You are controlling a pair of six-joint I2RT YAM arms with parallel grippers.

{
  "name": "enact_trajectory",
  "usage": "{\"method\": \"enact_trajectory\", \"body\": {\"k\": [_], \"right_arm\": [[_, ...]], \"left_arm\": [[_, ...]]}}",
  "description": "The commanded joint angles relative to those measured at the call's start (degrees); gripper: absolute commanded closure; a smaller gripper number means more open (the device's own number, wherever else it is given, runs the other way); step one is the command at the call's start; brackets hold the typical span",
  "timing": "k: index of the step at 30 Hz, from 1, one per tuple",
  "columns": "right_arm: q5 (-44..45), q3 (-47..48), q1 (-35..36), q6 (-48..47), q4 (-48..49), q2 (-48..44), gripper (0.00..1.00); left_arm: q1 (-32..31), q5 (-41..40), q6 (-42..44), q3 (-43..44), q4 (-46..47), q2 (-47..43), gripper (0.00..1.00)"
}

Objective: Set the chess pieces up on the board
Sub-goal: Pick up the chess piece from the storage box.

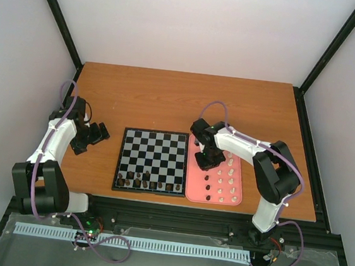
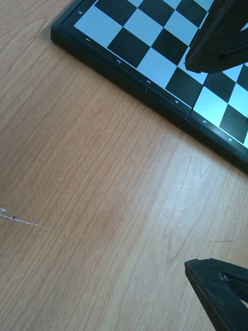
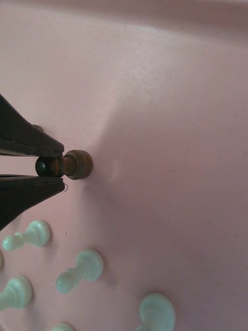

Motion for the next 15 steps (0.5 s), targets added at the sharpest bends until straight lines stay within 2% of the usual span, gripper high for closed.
{"method": "enact_trajectory", "body": {"k": [1, 9, 15], "right_arm": [[0.03, -0.27, -0.46, 0.26, -0.05, -1.80, 0.97], [0.14, 5.00, 0.17, 1.64, -4.11, -5.42, 0.97], [-0.17, 12.41, 6.02, 4.83, -8.16, -4.86, 0.97]], "left_arm": [[-0.18, 0.08, -0.92, -0.07, -0.25, -1.19, 0.00], [-0.17, 0.79, -0.80, -0.47, 0.20, -1.99, 0.00], [-0.11, 0.59, 0.13, -0.94, 0.08, -2.51, 0.00]]}}
